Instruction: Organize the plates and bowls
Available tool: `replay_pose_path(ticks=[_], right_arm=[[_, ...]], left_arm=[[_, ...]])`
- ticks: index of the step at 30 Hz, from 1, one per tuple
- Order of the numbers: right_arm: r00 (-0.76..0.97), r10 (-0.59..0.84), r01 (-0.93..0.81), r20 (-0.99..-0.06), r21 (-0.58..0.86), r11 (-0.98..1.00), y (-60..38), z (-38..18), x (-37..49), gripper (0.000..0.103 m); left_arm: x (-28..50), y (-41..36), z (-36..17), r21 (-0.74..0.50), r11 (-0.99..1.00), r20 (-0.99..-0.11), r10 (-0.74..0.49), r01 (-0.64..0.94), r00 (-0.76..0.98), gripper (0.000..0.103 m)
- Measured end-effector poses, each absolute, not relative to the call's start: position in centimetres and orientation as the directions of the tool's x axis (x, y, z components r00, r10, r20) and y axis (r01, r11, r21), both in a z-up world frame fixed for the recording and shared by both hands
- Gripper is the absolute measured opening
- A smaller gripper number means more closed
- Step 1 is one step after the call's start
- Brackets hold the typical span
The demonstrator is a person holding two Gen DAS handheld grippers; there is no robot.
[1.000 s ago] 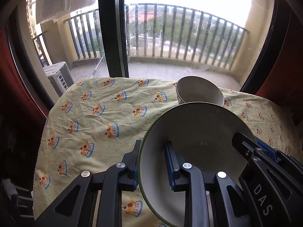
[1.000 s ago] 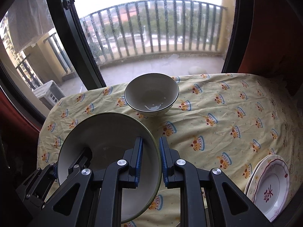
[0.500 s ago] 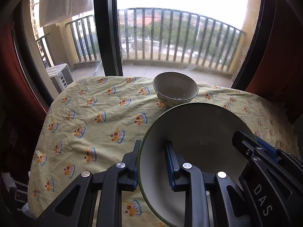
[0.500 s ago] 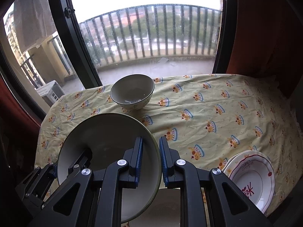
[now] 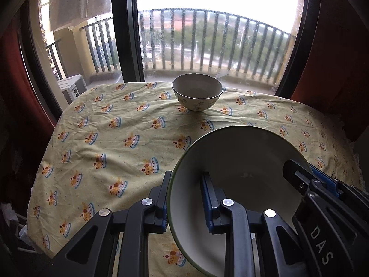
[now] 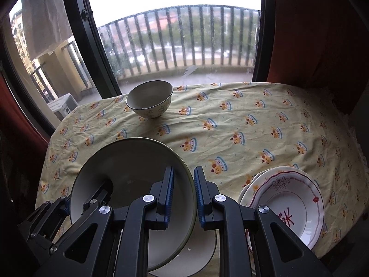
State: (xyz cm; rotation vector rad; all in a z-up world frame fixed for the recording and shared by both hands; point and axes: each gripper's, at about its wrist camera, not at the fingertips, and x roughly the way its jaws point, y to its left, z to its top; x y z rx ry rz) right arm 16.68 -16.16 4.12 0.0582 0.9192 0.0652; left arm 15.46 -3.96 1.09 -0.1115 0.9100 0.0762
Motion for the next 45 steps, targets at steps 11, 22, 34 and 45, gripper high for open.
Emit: replay_pose_path(ticks=[11, 22, 34, 45], right_arm=[[0.541, 0.072, -0.04, -0.838, 0.06, 0.997, -17.7, 1.1, 14.8, 0.021], [0.484, 0.068, -0.049, -0.872, 0.05, 0.998, -17.5, -1.9, 14.7, 0.021], [0.473, 0.046, 0.006, -0.88, 0.056, 0.998, -18.6, -3.7, 14.7, 0.022], [0.489, 0.057, 0.008, -0.87, 0.069, 0.998, -16.7, -2.6, 13.9, 0.079]], left_arm=[[13.6, -5.4, -1.9, -0.048, 0.993, -0.831, 0.023, -0.112, 0.555, 0.023], [13.6, -5.5, -4.7, -0.035, 0.993, -0.878, 0.024, -0.115, 0.478, 0.023], [13.9, -6.2, -6.1, -0.039, 0.995, -0.895, 0.006, -0.091, 0.446, 0.024], [13.4, -4.3, -4.7, -0.06, 0.998, -0.892, -0.044, -0.022, 0.449, 0.072]])
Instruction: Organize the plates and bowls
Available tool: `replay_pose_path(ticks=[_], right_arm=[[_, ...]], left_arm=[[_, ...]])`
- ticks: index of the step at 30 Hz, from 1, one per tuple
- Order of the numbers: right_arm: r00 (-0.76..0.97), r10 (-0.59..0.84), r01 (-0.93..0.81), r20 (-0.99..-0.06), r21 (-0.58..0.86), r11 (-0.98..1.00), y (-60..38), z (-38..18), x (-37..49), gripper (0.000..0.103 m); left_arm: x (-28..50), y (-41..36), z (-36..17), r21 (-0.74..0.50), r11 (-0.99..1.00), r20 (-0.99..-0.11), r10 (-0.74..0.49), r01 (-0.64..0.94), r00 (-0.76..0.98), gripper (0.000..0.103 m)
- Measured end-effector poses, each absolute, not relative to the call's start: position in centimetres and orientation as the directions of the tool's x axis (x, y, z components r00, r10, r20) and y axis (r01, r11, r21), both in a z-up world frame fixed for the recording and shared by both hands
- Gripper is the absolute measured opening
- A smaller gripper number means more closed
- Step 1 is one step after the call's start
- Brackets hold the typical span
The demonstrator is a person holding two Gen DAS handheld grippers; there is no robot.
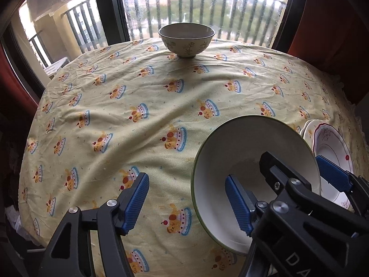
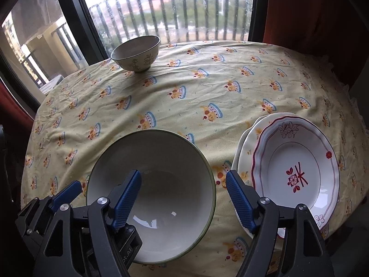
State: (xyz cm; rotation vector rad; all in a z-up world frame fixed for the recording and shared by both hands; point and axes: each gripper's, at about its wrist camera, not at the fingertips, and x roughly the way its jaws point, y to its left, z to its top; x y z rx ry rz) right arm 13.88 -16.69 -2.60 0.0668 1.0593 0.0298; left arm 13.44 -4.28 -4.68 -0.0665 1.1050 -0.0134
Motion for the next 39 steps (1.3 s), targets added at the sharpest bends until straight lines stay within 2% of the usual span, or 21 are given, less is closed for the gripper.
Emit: replay_pose_path(ticks=[4, 9, 15, 23, 32, 34, 36, 39], right_arm=[[0.506, 0.043, 0.027, -0.861, 0.065, 0.998, -15.7, -1.3, 14.0, 0.079], [0.545, 0.005, 0.006, -0.838, 0.01, 1.0, -14.0, 0.7, 14.3, 0.079], [0.595, 0.007, -0.009, -0.804, 0.002, 1.0, -13.1, 3.5, 15.5, 0.079], [0.633, 0.032, -0.032, -0.773, 0.015, 0.999, -13.2, 6.5, 18.4, 0.079], [0.632, 0.102, -0.132, -0.768, 0.024, 0.991, -13.7, 7.4, 24.5, 0.079], [0.631, 0.13, -0.149, -0.765, 0.045, 0.988, -13.9, 7.5, 26.1, 0.079], [0.636, 0.154, -0.162, -0.756, 0.064, 0.985, -14.2, 7.5, 27.6, 0.079], [0.641, 0.165, -0.185, -0.75, 0.057, 0.981, -14.3, 7.4, 30.0, 0.079]], left_arm=[[13.5, -3.3, -3.6, -0.106, 0.994, -0.884, -0.094, -0.002, 0.458, 0.076], [14.0, -2.3, -1.8, -0.1, 0.994, -0.855, -0.11, 0.048, 0.507, 0.086], [15.6, -1.4, 0.7, -0.117, 0.991, -0.825, -0.134, 0.067, 0.548, 0.087], [18.3, -1.8, 3.5, -0.092, 0.994, -0.795, -0.105, 0.052, 0.598, 0.087], [23.8, -2.2, 4.2, -0.07, 0.995, -0.782, -0.013, -0.066, 0.623, 0.087], [25.1, -2.4, 4.4, -0.074, 0.994, -0.782, -0.007, -0.082, 0.623, 0.085], [26.5, -2.4, 4.5, -0.075, 0.992, -0.78, 0.006, -0.103, 0.626, 0.079], [28.6, -2.5, 4.1, -0.065, 0.988, -0.779, 0.036, -0.138, 0.626, 0.079]])
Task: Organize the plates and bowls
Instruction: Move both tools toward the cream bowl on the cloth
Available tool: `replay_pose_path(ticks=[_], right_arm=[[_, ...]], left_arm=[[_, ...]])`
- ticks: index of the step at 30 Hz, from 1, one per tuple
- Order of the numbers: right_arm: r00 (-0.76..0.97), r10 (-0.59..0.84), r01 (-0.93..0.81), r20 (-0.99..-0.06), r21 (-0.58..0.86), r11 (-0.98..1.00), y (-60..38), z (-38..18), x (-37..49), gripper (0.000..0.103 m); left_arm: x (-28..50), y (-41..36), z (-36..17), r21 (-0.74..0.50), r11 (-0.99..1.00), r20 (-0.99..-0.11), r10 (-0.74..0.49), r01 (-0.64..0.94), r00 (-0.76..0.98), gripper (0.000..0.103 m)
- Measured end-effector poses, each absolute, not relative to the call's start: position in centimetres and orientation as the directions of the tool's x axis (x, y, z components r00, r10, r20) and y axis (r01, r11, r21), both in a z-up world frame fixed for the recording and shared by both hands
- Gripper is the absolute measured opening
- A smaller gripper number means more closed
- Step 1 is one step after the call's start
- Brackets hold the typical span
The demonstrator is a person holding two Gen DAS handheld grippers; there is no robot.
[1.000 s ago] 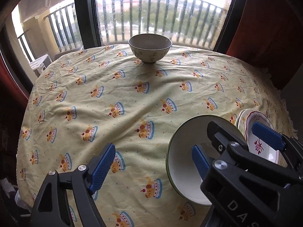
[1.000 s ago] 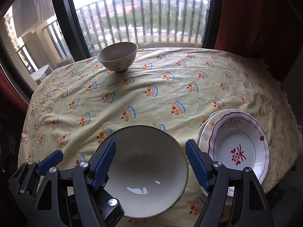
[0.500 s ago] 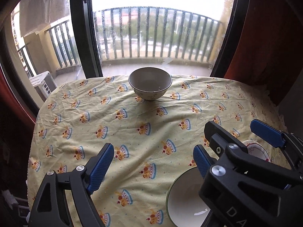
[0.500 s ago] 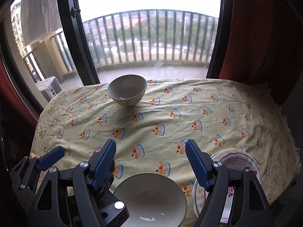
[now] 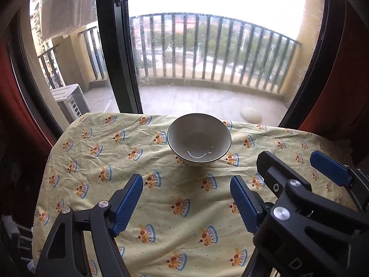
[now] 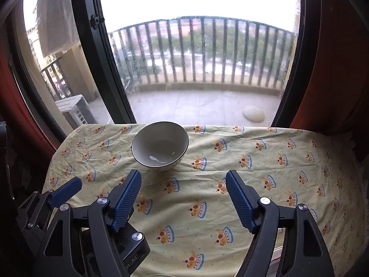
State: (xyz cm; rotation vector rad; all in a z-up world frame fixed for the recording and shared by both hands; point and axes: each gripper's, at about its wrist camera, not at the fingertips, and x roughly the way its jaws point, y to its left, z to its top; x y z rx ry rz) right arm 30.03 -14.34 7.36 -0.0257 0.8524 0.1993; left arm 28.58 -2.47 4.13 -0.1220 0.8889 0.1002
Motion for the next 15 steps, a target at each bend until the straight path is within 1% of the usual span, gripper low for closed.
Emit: replay_pose_path(ticks=[6, 8, 11, 15], right_arm=[[0.623, 0.206, -0.221, -0.755, 0.083, 0.972, -14.5, 6.1, 34.9, 0.078], [0.615, 0.215, -0.23, -0.759, 0.088, 0.969, -14.3, 5.4, 36.5, 0.078], [0.602, 0.21, -0.242, -0.77, 0.075, 0.967, -13.8, 4.1, 38.6, 0.078], [0.578, 0.216, -0.251, -0.787, 0.08, 0.965, -13.5, 2.3, 41.0, 0.074]], left_arm=[[32.3, -2.3, 3.3, -0.026, 0.979, -0.768, 0.109, -0.201, 0.631, 0.079], [33.4, -2.0, 2.5, -0.042, 0.977, -0.771, 0.102, -0.211, 0.629, 0.078], [35.2, -1.5, 1.0, -0.058, 0.97, -0.787, 0.102, -0.238, 0.609, 0.073], [37.2, -1.5, -0.3, -0.021, 0.965, -0.79, 0.145, -0.262, 0.596, 0.072]])
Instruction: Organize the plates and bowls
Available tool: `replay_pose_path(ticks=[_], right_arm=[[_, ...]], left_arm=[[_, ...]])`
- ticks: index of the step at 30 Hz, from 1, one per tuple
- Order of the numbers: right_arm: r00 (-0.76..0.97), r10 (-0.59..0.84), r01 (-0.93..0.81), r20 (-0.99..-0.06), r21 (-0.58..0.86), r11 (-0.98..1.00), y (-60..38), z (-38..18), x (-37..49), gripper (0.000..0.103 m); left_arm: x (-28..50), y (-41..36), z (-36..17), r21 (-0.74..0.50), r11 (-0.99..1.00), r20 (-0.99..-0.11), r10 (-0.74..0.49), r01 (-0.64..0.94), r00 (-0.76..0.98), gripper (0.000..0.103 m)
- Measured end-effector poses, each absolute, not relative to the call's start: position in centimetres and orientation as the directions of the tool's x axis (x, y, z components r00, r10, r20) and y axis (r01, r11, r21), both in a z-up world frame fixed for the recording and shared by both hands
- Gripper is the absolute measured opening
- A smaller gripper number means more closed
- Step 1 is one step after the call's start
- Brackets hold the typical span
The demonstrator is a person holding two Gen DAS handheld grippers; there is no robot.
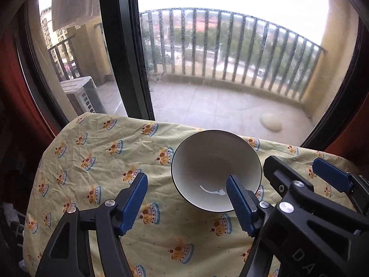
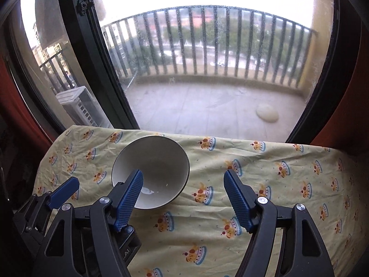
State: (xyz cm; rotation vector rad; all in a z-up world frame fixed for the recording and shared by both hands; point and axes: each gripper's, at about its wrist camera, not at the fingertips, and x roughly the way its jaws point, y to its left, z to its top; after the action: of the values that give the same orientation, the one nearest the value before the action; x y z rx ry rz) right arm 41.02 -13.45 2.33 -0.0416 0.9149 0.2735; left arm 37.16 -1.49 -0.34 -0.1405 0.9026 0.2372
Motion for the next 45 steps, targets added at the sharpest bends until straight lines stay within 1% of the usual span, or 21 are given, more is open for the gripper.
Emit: replay_pose_path(ticks=[2, 3, 7, 8, 10, 13, 14, 15, 16, 18, 19, 20, 23, 27, 32, 34, 45], right_arm=[[0.573, 0.212, -0.248, -0.792, 0.079, 0.966, -13.3, 1.5, 42.0, 0.072], [0.571, 0.212, -0.247, -0.793, 0.081, 0.966, -13.2, 1.1, 42.5, 0.069], [0.559, 0.204, -0.239, -0.804, 0.079, 0.968, -12.7, -0.7, 44.3, 0.063], [0.555, 0.205, -0.236, -0.807, 0.083, 0.968, -12.5, -1.1, 44.7, 0.06], [0.549, 0.198, -0.23, -0.812, 0.081, 0.97, -12.3, -1.8, 45.4, 0.058], [0.532, 0.197, -0.224, -0.824, 0.087, 0.971, -11.9, -2.9, 46.1, 0.052], [0.526, 0.199, -0.224, -0.827, 0.091, 0.97, -11.8, -3.3, 46.3, 0.048], [0.52, 0.199, -0.226, -0.831, 0.091, 0.97, -11.6, -3.7, 46.4, 0.043], [0.515, 0.206, -0.229, -0.832, 0.098, 0.968, -11.5, -4.1, 46.6, 0.041], [0.513, 0.212, -0.241, -0.832, 0.097, 0.966, -11.2, -4.5, 46.7, 0.028], [0.518, 0.201, -0.244, -0.831, 0.081, 0.966, -11.1, -4.6, 46.8, 0.027], [0.526, 0.197, -0.245, -0.828, 0.075, 0.967, -11.1, -4.7, 46.8, 0.026], [0.531, 0.194, -0.245, -0.825, 0.07, 0.967, -11.2, -4.9, 46.9, 0.022], [0.516, 0.205, -0.237, -0.832, 0.092, 0.967, -11.4, -5.4, 47.3, 0.021], [0.523, 0.201, -0.237, -0.828, 0.085, 0.968, -11.3, -5.6, 47.5, 0.019], [0.531, 0.202, -0.248, -0.823, 0.077, 0.966, -11.2, -5.6, 47.5, 0.019], [0.522, 0.193, -0.213, -0.831, 0.092, 0.973, -12.3, -4.5, 46.6, 0.019]], left_arm=[[38.0, -1.6, -0.9, -0.005, 0.967, -0.789, 0.153, -0.254, 0.596, 0.072], [38.5, -1.7, -1.2, 0.0, 0.97, -0.788, 0.151, -0.245, 0.597, 0.069], [40.0, -1.6, -2.6, 0.018, 0.969, -0.789, 0.165, -0.246, 0.591, 0.064], [40.3, -1.5, -3.0, 0.01, 0.969, -0.794, 0.158, -0.247, 0.587, 0.061], [41.0, -1.2, -3.8, -0.004, 0.969, -0.805, 0.144, -0.249, 0.576, 0.057], [41.5, -1.1, -4.7, 0.014, 0.965, -0.815, 0.162, -0.261, 0.557, 0.049], [41.6, -1.0, -4.9, 0.013, 0.964, -0.817, 0.163, -0.265, 0.553, 0.044], [41.7, -1.0, -5.0, 0.012, 0.964, -0.821, 0.161, -0.266, 0.548, 0.041], [41.7, -1.0, -5.2, 0.012, 0.964, -0.823, 0.161, -0.266, 0.545, 0.039], [41.8, -1.1, -5.4, 0.019, 0.964, -0.823, 0.165, -0.264, 0.543, 0.028], [41.8, -1.3, -5.4, 0.02, 0.965, -0.825, 0.164, -0.263, 0.541, 0.026], [41.7, -1.3, -5.4, 0.02, 0.964, -0.826, 0.165, -0.264, 0.54, 0.023], [41.6, -1.7, -5.0, 0.027, 0.962, -0.822, 0.176, -0.271, 0.541, 0.022], [41.7, -1.6, -5.2, 0.036, 0.958, -0.823, 0.19, -0.285, 0.535, 0.019], [42.1, -1.3, -5.6, 0.04, 0.957, -0.828, 0.192, -0.286, 0.527, 0.019], [42.1, -1.3, -5.6, 0.046, 0.952, -0.826, 0.206, -0.301, 0.525, 0.015], [41.1, -2.1, -4.4, 0.044, 0.96, -0.82, 0.192, -0.276, 0.539, 0.015]])
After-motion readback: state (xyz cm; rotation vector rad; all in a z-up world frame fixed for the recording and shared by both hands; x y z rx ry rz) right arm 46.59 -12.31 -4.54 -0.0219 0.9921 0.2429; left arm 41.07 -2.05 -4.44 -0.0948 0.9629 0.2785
